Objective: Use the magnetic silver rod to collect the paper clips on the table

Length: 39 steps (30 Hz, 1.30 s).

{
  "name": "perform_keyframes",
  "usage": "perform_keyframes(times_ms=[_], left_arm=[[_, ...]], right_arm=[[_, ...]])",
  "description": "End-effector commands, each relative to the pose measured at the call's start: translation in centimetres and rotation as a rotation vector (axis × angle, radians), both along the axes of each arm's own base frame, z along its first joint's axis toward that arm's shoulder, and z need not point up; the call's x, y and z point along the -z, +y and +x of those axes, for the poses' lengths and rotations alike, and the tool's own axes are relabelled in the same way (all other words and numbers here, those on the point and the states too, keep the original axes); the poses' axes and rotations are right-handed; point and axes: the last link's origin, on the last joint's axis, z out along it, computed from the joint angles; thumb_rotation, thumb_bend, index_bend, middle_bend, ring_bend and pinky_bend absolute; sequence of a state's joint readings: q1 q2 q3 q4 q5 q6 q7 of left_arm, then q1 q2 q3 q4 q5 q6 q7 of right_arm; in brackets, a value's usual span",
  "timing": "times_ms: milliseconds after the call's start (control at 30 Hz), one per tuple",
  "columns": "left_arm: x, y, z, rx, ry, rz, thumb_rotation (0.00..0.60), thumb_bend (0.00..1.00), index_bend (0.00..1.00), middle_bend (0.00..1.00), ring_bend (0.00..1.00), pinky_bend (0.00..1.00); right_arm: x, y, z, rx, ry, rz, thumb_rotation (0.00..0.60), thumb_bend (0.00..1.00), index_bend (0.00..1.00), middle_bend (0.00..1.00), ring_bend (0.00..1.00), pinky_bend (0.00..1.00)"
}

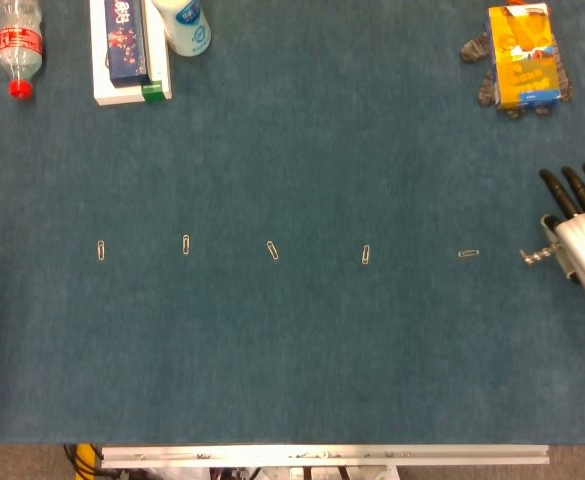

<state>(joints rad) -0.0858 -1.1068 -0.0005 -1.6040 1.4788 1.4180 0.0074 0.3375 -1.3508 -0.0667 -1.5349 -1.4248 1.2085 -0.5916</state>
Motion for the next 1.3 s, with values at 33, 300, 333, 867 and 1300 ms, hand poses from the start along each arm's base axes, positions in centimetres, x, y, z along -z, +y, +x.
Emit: perform_keyframes(times_ms=[33, 300, 333, 867, 1300], left_arm=[[0.0, -0.1, 0.1, 0.004, -0.001, 0.001, 0.6, 0.17, 0.56, 0.49, 0.39, 0.41], [-0.3, -0.1, 0.0, 0.002, -0.008, 0.009, 0.6, 0.17, 0.56, 0.49, 0.39, 0.41], [-0.4, -0.1, 0.0, 0.002, -0.009, 0.009, 0.6, 0.17, 0.56, 0.49, 0.39, 0.41], [-0.9, -0.1, -0.1, -0.004, -0.022, 0.02, 0.6, 0.17, 0.56, 0.5, 0.39, 0.41], [-1.0, -0.1, -0.1, -0.004, -0.026, 0.02, 0.6, 0.17, 0.56, 0.49, 0.39, 0.41]], right_arm=[[0.2, -0.2, 1.2, -0.037, -0.008, 0.006, 0.6, 0.36, 0.62, 0.07, 0.0, 0.0], [0.8, -0.9, 3.6, -0.094, -0.021, 0.016, 0.6, 0.36, 0.62, 0.07, 0.0, 0.0], [0.8, -1.0, 3.8, -0.098, -0.021, 0.017, 0.6, 0.36, 0.62, 0.07, 0.0, 0.0], [2.7, -2.5, 4.8, -0.099, 0.009, 0.05, 0.6, 0.36, 0.62, 0.07, 0.0, 0.0], [3.2, -2.5, 5.2, -0.108, 0.007, 0.059, 0.6, 0.36, 0.62, 0.07, 0.0, 0.0]])
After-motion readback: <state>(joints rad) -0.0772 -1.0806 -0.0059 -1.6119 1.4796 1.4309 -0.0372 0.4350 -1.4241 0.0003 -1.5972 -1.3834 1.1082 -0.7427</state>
